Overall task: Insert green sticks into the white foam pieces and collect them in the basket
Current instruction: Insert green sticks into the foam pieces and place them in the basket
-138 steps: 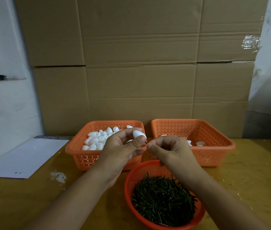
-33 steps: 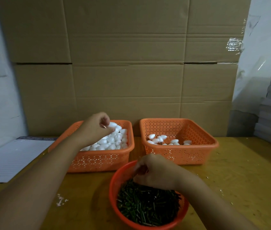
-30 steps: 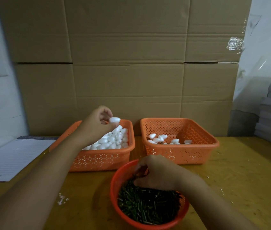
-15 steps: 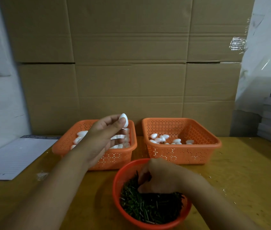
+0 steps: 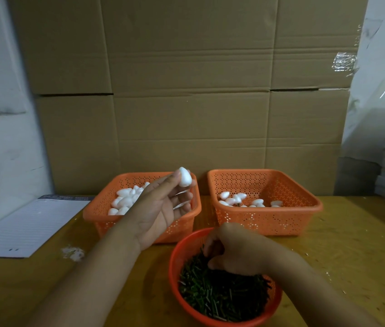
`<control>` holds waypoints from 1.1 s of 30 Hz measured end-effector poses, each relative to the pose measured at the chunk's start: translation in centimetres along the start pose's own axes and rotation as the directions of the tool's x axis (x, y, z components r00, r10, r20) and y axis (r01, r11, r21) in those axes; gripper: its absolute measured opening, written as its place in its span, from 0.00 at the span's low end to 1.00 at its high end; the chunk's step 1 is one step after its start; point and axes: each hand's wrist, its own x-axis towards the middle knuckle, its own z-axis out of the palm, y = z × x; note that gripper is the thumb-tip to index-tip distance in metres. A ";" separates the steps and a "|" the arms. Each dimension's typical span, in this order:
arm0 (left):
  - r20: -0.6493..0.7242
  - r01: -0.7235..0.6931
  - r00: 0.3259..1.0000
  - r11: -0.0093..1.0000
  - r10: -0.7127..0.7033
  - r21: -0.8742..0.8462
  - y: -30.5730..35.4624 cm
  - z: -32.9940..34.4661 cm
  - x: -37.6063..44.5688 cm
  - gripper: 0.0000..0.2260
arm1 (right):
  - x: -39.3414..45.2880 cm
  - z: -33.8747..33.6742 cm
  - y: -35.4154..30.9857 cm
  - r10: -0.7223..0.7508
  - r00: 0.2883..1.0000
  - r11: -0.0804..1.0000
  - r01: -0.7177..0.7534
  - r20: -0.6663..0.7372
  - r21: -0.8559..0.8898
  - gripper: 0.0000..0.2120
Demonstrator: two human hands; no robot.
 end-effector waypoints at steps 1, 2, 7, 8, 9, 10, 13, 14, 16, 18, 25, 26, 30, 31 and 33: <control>0.006 0.004 1.000 1.000 -0.004 -0.007 0.0 0.1 0.0 0.08 | 0.0 -0.1 0.0 0.000 1.000 1.000 0.001 -0.028 0.012 0.12; 0.011 0.008 1.000 1.000 -0.008 -0.018 -0.1 0.1 0.0 0.08 | 0.0 -0.2 0.0 -0.001 0.999 1.000 0.003 -0.053 0.028 0.13; 0.016 0.030 0.999 0.998 -0.029 -0.052 -0.3 0.0 0.2 0.09 | -0.1 -0.4 -0.1 -0.025 0.996 0.992 0.035 -0.081 0.124 0.14; 0.009 0.040 0.999 0.997 -0.039 -0.063 -0.4 -0.1 0.2 0.10 | -0.1 -0.4 -0.1 -0.018 0.996 0.988 0.031 -0.083 0.152 0.14; 0.002 0.049 0.999 0.996 -0.049 -0.073 -0.5 -0.1 0.2 0.12 | 0.0 -0.4 -0.1 -0.008 0.996 0.985 0.023 -0.089 0.170 0.15; -0.005 0.058 0.998 0.995 -0.058 -0.078 -0.6 -0.1 0.2 0.13 | 0.0 -0.4 -0.1 0.003 0.995 0.983 0.016 -0.101 0.183 0.15; -0.019 0.074 0.997 0.993 -0.076 -0.092 -0.8 -0.4 0.3 0.15 | -0.1 -0.5 -0.4 0.014 0.989 0.961 0.027 -0.147 0.276 0.14; -0.019 0.078 0.997 0.992 -0.080 -0.103 -0.9 -0.4 0.3 0.15 | -0.2 -0.6 -0.6 0.012 0.986 0.927 0.051 -0.167 0.371 0.13; -0.016 0.083 0.996 0.988 -0.085 -0.127 -1.0 -0.5 0.4 0.15 | -0.4 -0.9 -1.2 0.046 0.976 0.782 0.098 -0.214 0.615 0.13; -0.006 0.087 0.996 0.986 -0.088 -0.141 -1.1 -0.5 0.4 0.17 | -0.4 -1.3 -1.6 0.109 0.955 0.618 0.152 -0.275 0.771 0.13; -0.008 0.087 0.996 0.991 -0.088 -0.101 -1.5 -0.4 0.4 0.16 | -0.9 -2.3 -1.9 0.210 0.933 0.352 0.208 -0.294 0.913 0.07; -0.014 0.086 0.996 0.991 -0.088 -0.101 -1.5 -0.4 0.4 0.17 | -0.9 -2.3 -1.9 0.206 0.932 0.351 0.213 -0.297 0.912 0.06; -0.030 0.084 0.996 0.992 -0.087 -0.097 -1.6 -0.2 0.4 0.18 | -0.9 -2.3 -2.1 0.201 0.926 0.402 0.220 -0.320 0.889 0.06; -0.026 0.086 0.996 0.992 -0.088 -0.091 -1.6 -0.2 0.4 0.16 | -0.9 -2.2 -2.2 0.200 0.924 0.419 0.220 -0.326 0.881 0.07; -0.009 0.091 0.996 0.993 -0.092 -0.079 -1.6 -0.2 0.4 0.12 | -0.8 -2.1 -2.3 0.192 0.922 0.428 0.230 -0.337 0.874 0.08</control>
